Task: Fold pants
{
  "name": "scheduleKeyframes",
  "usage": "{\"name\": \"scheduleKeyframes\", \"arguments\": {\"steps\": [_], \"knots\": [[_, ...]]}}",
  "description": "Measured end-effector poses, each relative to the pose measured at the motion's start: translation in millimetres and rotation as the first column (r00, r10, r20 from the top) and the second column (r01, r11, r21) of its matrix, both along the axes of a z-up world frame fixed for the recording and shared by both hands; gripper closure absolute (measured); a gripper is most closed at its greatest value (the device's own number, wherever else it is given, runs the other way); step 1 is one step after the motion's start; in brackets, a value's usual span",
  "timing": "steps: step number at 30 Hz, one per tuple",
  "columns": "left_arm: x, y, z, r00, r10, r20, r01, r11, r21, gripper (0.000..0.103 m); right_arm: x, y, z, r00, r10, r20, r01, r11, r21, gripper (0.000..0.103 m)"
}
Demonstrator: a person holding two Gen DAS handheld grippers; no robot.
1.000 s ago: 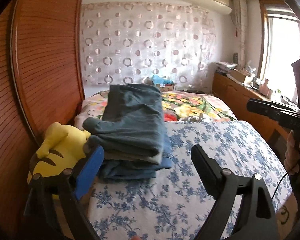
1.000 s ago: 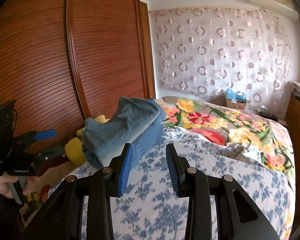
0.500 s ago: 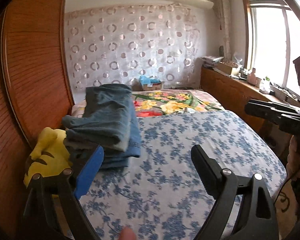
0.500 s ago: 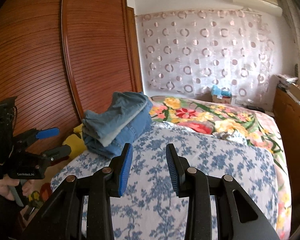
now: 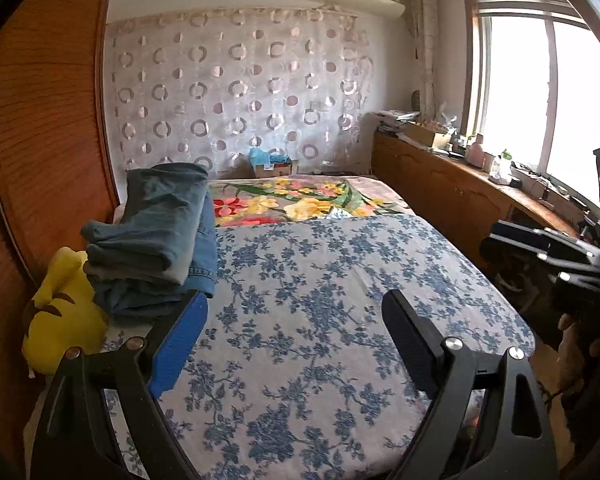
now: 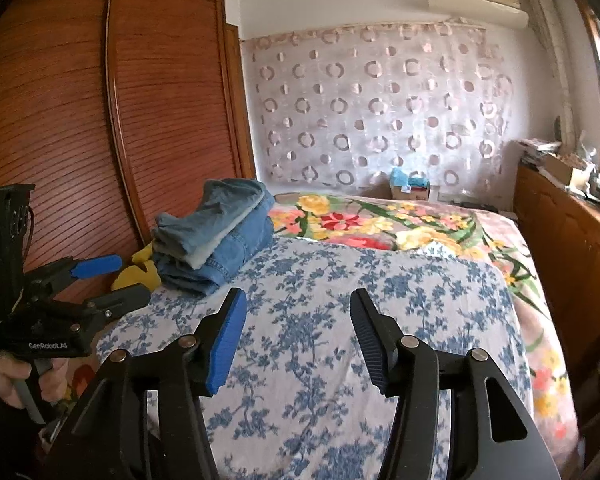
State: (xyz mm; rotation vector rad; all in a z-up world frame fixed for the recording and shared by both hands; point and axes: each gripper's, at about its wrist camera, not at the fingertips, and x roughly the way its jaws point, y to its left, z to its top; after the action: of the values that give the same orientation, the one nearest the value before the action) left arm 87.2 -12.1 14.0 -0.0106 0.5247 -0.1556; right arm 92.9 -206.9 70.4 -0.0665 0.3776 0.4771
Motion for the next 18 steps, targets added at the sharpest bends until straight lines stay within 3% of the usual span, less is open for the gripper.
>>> {"name": "scheduleKeyframes", "arguments": {"steps": [8,18], "knots": [[-17.4,-13.6,13.5,0.999,-0.001,0.041,0.001,1.0,-0.009,0.014,-25.6,-12.2,0.5,0.995,-0.099,0.009,0.099,0.995,0.014,0.029],[-37.9,-18.4,37.5,0.996,0.014,0.093,-0.013,1.0,-0.005,0.014,-59.0,-9.7,11.4,0.984,-0.168,0.058,0.167,0.986,0.024,0.023]]}}
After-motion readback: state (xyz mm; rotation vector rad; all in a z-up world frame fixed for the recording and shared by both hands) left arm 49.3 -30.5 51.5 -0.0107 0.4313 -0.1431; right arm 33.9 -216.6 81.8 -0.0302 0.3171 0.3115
